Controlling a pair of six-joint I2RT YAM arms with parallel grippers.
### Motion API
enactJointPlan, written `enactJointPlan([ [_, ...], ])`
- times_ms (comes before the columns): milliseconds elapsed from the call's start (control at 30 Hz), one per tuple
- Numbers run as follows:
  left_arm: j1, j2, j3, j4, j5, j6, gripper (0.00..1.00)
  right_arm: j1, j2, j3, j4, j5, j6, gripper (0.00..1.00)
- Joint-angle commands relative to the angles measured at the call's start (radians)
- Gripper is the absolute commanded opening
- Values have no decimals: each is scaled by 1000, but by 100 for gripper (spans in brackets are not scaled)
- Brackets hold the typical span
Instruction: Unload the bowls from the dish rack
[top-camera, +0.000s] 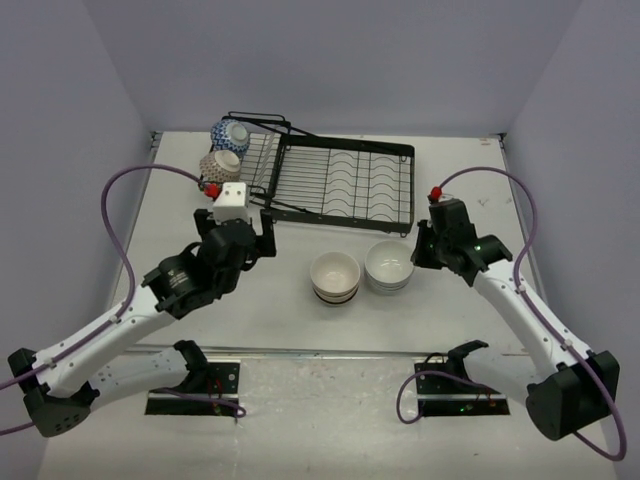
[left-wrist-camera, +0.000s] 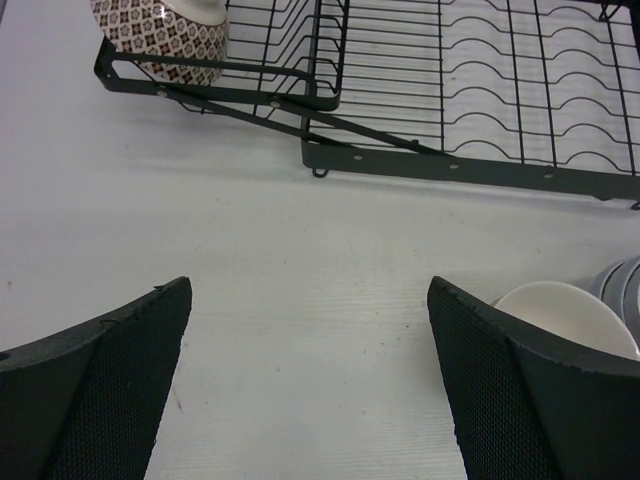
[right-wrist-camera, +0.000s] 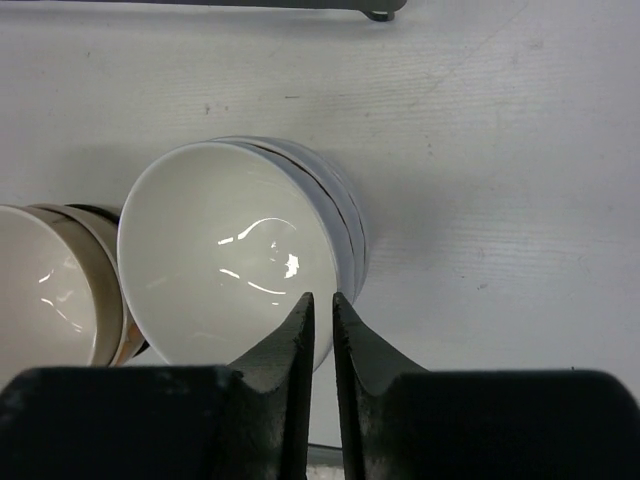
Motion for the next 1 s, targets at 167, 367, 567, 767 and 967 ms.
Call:
enactJointPlan([
  [167, 1, 98, 99, 26, -33, -165, 100, -2, -4, -7, 19, 10, -8, 8],
  [367, 28, 136, 147, 100, -55, -279, 100, 0, -151, 60, 15, 30, 12, 8],
  [567, 375, 323, 330, 116, 301, -247, 100, 1, -315, 123, 42, -39, -5, 25],
  [767, 718, 410, 398, 244, 632, -216, 100, 1, -375, 71, 87, -139, -35, 39],
  [967, 1030, 672, 547, 372, 984, -55, 100, 1, -391, 22, 104, -217, -69, 45],
])
